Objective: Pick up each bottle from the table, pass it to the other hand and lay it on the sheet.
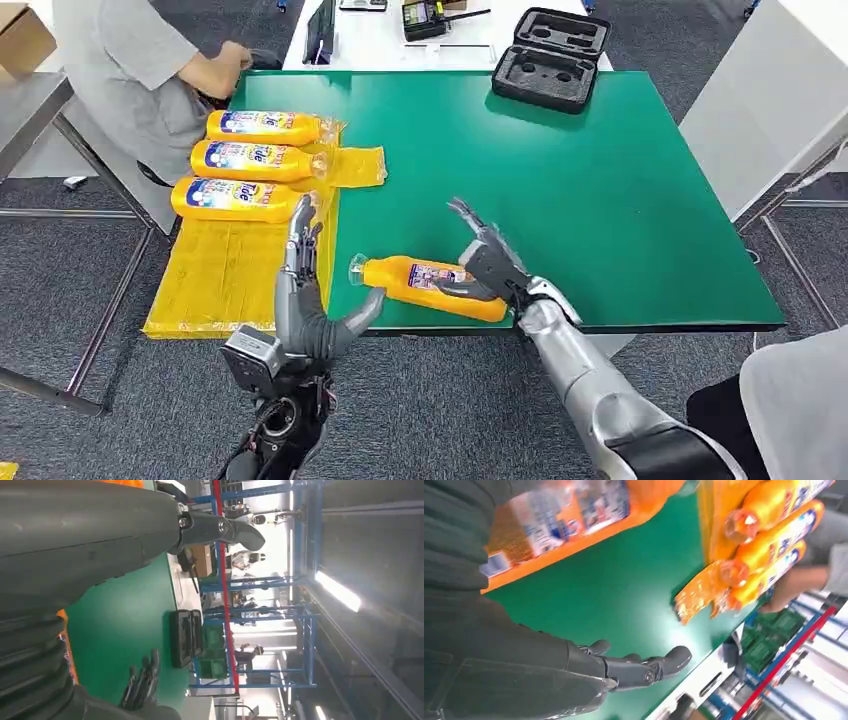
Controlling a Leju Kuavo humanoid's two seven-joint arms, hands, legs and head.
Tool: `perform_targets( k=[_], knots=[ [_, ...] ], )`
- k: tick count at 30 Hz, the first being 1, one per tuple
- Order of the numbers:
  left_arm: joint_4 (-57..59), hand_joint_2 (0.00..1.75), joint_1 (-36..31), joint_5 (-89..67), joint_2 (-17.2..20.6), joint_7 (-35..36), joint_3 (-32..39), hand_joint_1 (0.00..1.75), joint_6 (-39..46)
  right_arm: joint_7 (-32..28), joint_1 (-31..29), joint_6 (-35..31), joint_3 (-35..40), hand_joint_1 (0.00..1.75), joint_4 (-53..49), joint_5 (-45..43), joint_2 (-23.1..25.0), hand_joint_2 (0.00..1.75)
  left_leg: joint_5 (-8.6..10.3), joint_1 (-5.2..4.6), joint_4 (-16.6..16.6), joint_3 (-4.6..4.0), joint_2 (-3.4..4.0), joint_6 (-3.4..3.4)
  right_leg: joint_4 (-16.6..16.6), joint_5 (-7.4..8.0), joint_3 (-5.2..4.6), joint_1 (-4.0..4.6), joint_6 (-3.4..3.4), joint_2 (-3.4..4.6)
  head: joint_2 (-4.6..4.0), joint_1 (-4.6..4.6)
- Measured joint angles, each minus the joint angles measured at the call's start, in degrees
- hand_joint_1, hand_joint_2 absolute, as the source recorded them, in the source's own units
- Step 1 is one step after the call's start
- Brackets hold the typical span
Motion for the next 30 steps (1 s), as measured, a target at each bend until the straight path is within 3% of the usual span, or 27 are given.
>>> perform_targets(
  k=[18,30],
  knots=[
    [0.0,1.75,-0.7,0.8,0.0,0.0,0.0,0.00,0.8,9.4,-4.3,1.6,6.6,0.00,4.6,5.7,1.3,1.75,0.00,0.00,0.0,0.00,0.00,0.00,0.0,0.00,0.00,0.00,0.00,0.00,0.00,0.00],
    [0.0,1.75,-0.7,0.7,0.2,0.0,-0.1,0.00,0.8,10.5,-4.0,1.7,7.9,0.00,6.3,6.3,1.8,1.75,0.00,0.00,0.0,0.00,0.00,0.00,0.0,-0.01,-0.01,0.00,0.00,0.00,0.00,0.00]
  ],
)
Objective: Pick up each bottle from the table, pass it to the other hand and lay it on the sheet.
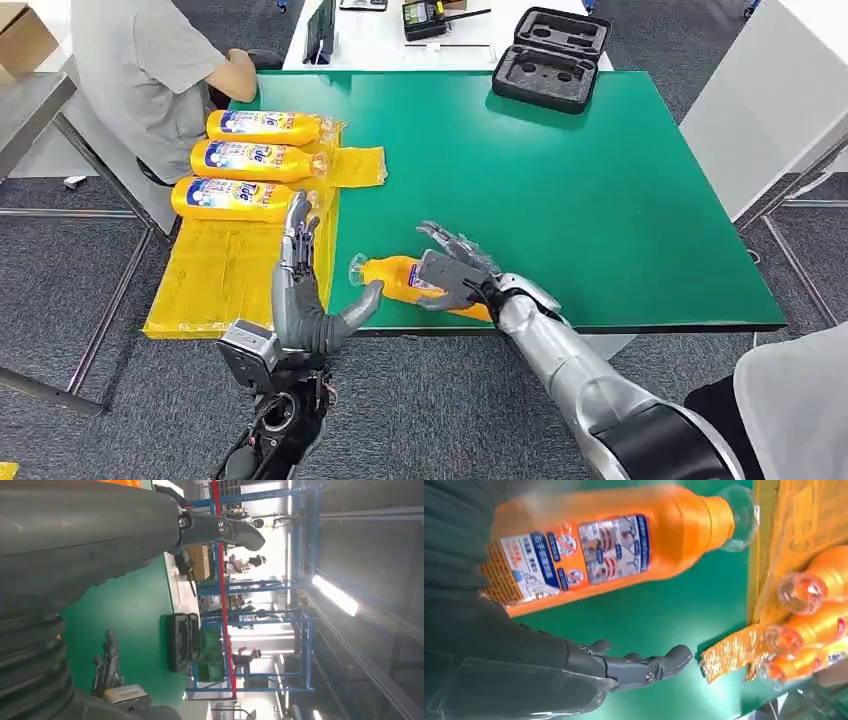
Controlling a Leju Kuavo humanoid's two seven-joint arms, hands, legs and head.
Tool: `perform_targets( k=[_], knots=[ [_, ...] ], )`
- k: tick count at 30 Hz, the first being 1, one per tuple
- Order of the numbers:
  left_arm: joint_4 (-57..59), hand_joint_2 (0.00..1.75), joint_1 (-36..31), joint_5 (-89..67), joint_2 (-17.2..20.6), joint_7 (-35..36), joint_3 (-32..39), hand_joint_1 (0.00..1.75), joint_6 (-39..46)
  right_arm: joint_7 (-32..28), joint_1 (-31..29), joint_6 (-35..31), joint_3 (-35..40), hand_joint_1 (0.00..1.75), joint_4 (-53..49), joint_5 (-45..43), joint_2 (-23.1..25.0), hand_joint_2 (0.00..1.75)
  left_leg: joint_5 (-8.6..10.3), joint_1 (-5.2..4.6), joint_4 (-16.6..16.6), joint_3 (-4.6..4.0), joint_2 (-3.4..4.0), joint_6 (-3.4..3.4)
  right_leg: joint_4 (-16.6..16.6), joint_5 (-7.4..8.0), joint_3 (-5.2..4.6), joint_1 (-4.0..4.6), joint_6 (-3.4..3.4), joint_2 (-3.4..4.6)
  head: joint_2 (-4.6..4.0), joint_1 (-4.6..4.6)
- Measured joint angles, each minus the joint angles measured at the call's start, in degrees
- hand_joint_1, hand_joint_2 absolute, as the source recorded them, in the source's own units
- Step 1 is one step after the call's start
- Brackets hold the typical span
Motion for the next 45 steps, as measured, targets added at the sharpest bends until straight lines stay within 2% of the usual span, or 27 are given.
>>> perform_targets(
  k=[14,19,30,45],
  knots=[
    [0.0,1.75,0.0,0.0,0.5,0.0,-0.3,0.00,-0.2,2.0,0.4,-0.6,1.4,0.00,1.2,1.5,0.0,1.75,0.00,0.00,0.0,0.01,0.00,0.00,0.0,0.00,0.00,0.00,0.00,0.00,0.00,0.00],
    [0.0,1.75,-0.2,0.2,0.5,0.0,-0.3,0.00,-0.4,5.2,0.3,-1.6,1.8,0.00,1.4,3.5,-0.1,1.75,0.00,0.00,0.0,0.01,0.00,0.00,0.0,0.00,0.00,0.00,0.00,0.00,0.00,0.00],
    [0.5,1.75,-0.5,0.0,0.7,0.0,-0.3,0.00,-0.6,8.1,0.3,-4.2,2.7,0.00,1.6,5.5,-0.6,1.75,0.00,0.00,0.0,0.02,0.00,0.00,0.0,0.00,0.01,0.00,0.00,0.00,0.00,0.00],
    [0.5,1.75,0.6,-0.5,1.0,0.0,-0.3,0.00,-0.2,10.1,-0.1,-3.0,3.1,0.00,1.6,6.6,-0.9,1.75,0.01,0.00,0.0,0.03,0.00,0.00,0.0,0.01,0.03,0.00,0.00,0.00,0.00,0.00]
  ],
)
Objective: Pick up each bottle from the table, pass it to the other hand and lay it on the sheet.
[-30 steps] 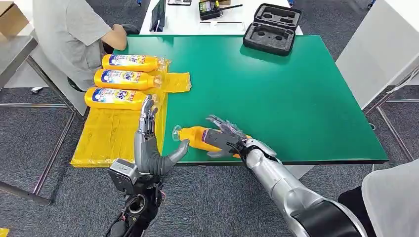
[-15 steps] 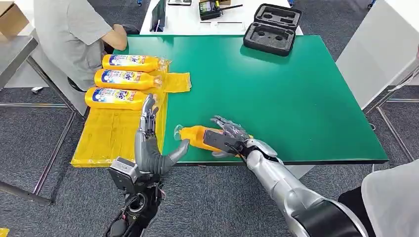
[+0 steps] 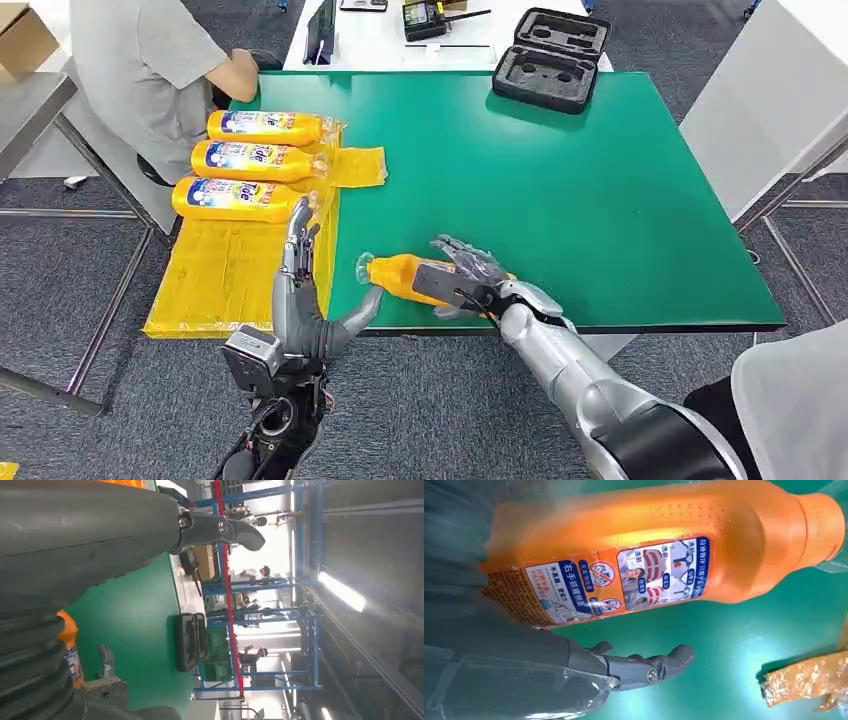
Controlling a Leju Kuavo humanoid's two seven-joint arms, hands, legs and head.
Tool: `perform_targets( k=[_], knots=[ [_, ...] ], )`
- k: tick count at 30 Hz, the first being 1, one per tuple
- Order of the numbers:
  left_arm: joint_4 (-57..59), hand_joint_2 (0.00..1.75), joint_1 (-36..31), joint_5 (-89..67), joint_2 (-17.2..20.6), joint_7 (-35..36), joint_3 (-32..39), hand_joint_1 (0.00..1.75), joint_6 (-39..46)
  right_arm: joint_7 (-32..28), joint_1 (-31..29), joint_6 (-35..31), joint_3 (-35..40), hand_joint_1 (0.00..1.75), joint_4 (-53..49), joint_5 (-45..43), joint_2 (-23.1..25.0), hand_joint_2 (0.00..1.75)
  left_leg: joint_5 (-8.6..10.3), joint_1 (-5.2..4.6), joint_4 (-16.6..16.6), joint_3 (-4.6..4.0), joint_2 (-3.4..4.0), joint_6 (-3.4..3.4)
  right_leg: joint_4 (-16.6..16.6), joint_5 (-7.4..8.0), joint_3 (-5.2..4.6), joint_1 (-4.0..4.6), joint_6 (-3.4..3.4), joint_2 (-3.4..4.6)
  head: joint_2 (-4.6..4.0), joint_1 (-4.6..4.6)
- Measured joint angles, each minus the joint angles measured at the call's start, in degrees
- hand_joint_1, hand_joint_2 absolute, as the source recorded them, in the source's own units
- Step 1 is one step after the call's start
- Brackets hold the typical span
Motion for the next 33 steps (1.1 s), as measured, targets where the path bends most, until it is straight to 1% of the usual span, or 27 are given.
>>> perform_targets(
  k=[4,5,6,14,24,33],
  knots=[
    [0.0,1.75,0.0,0.0,0.0,0.0,0.0,0.00,-0.3,0.1,-0.4,2.3,0.0,0.00,0.0,-0.4,-0.1,1.75,0.00,0.00,0.0,0.01,0.00,0.00,0.0,0.00,0.00,0.00,0.00,0.00,0.00,0.00],
    [0.0,1.75,0.0,0.0,0.0,0.0,0.0,0.00,-0.4,0.0,-0.6,3.3,0.0,0.21,0.0,-0.6,-0.1,1.75,0.00,0.00,0.0,0.01,0.01,0.00,0.0,0.00,0.00,0.00,0.00,0.01,0.00,0.00],
    [0.0,1.75,-0.1,0.0,0.0,0.0,0.0,0.00,-0.5,-0.2,-0.8,4.1,0.0,1.75,0.1,-0.8,-0.2,1.75,0.00,0.00,0.0,0.01,0.01,0.00,0.0,0.00,0.00,0.00,0.00,0.01,0.00,0.02],
    [0.0,1.75,-0.1,0.3,0.0,0.0,0.0,0.00,-0.7,0.0,-1.4,7.4,0.0,1.75,0.4,-1.6,-0.5,1.75,0.00,0.00,0.0,0.04,0.02,0.00,0.0,0.00,0.00,0.01,0.00,0.01,0.00,0.00],
    [0.0,1.75,-0.2,0.5,0.0,0.0,0.0,0.00,-1.7,0.8,-1.9,10.0,-0.4,1.75,0.7,-4.3,-1.0,1.75,0.00,0.00,0.0,0.06,0.02,0.00,0.0,0.00,0.01,0.00,0.00,0.01,0.00,0.00],
    [0.5,1.75,-0.4,0.9,0.0,0.0,0.0,0.00,-2.3,3.8,-2.2,8.8,-0.7,1.75,1.0,-3.2,-1.6,1.75,0.00,0.00,0.0,0.19,0.01,0.00,0.0,-0.01,0.14,0.00,-0.01,0.00,0.00,0.00]
  ],
)
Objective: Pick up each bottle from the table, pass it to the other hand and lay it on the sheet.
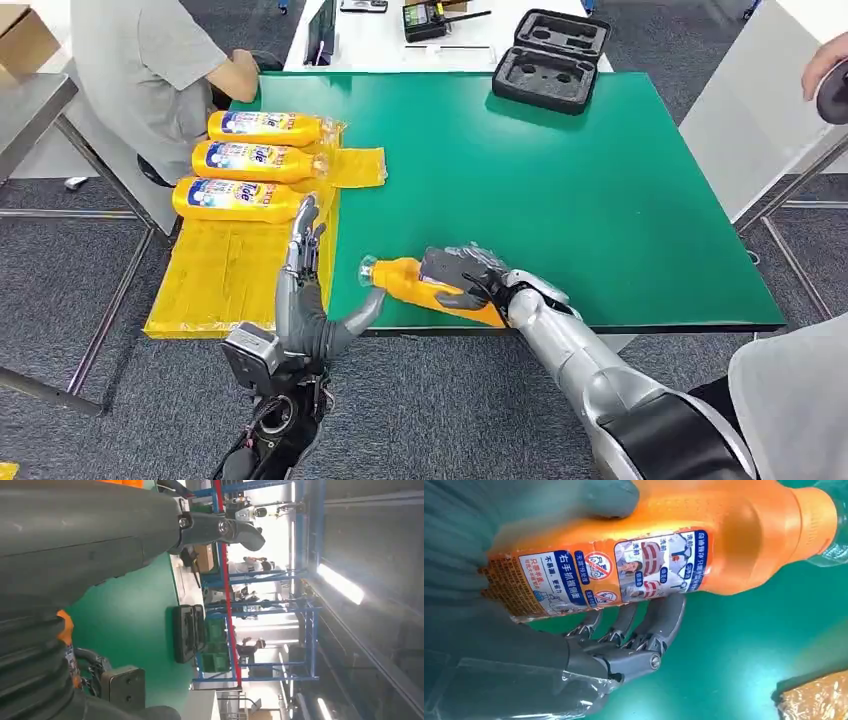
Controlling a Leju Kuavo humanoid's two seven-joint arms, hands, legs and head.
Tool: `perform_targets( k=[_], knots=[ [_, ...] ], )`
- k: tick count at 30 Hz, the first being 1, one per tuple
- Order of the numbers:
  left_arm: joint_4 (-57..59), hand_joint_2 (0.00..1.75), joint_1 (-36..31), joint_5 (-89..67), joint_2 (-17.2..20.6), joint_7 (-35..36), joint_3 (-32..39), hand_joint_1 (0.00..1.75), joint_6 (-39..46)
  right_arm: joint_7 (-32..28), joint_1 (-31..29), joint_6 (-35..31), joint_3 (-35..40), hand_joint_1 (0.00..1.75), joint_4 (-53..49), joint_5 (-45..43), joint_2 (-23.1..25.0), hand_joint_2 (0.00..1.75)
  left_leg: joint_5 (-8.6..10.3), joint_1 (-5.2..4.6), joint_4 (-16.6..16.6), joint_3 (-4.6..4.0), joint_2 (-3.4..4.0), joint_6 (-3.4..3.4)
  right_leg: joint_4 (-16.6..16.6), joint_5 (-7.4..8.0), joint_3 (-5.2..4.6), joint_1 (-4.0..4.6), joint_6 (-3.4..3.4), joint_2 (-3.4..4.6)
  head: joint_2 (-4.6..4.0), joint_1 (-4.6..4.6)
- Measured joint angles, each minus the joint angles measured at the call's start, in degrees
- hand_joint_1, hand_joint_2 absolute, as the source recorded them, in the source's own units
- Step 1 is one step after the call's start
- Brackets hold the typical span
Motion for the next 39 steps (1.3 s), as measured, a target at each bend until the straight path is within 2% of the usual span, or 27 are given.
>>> perform_targets(
  k=[2,3,4,8,15,20,27,39],
  knots=[
    [0.1,1.75,0.0,0.0,0.0,0.0,0.0,0.00,0.0,0.5,0.0,-1.1,0.0,1.75,0.0,0.2,0.0,1.75,0.00,0.00,0.0,0.03,0.00,0.00,0.0,0.00,0.02,0.00,0.00,0.00,0.00,0.02],
    [0.1,1.75,0.0,0.0,0.0,0.0,0.0,0.00,0.0,0.6,0.0,-1.3,0.0,1.36,0.0,0.3,0.0,1.75,0.00,0.00,0.0,0.04,0.00,0.00,0.0,0.00,0.04,0.00,0.00,0.00,0.00,0.00],
    [0.2,1.75,0.0,0.0,0.0,0.0,0.0,0.00,0.0,0.7,0.0,-1.4,0.0,0.05,0.0,0.3,0.0,1.75,0.00,0.00,0.0,0.05,0.00,0.00,0.0,0.00,0.04,0.00,0.00,0.00,0.00,0.02],
    [0.3,1.75,0.0,0.0,0.0,0.0,0.0,0.00,0.1,1.4,0.1,-3.3,0.0,0.00,0.1,1.8,0.0,1.75,0.00,0.00,0.0,0.12,0.01,0.00,0.0,0.00,0.11,0.00,0.00,0.01,0.00,0.00],
    [0.3,1.75,0.2,-0.4,0.0,0.0,0.0,0.00,1.2,5.8,0.8,-14.3,1.7,0.00,0.2,10.2,0.0,1.75,0.00,0.00,0.0,0.11,0.00,0.00,0.0,0.00,0.13,0.00,0.00,0.00,0.00,0.00],
    [0.3,1.75,0.5,-0.5,0.0,0.0,0.0,0.00,1.3,9.4,1.5,-19.8,4.2,0.00,0.2,15.8,-0.1,1.75,0.00,0.00,0.0,0.08,0.00,0.00,0.0,0.00,0.12,0.00,0.00,0.00,0.00,0.00],
    [0.3,1.75,0.7,-0.6,0.0,0.0,0.0,0.00,1.2,12.3,2.2,-22.2,6.0,0.00,0.2,19.9,-0.3,1.75,0.00,0.00,0.0,0.07,0.00,0.00,0.0,0.00,0.11,0.00,0.00,0.00,0.00,0.00],
    [0.3,1.75,0.7,-0.7,0.0,0.0,0.0,0.00,1.0,12.0,2.4,-22.8,6.4,0.00,-2.1,21.4,-1.6,1.75,0.00,0.00,0.0,0.07,0.00,0.00,0.0,0.00,0.11,0.00,0.00,0.00,0.00,0.00]
  ],
)
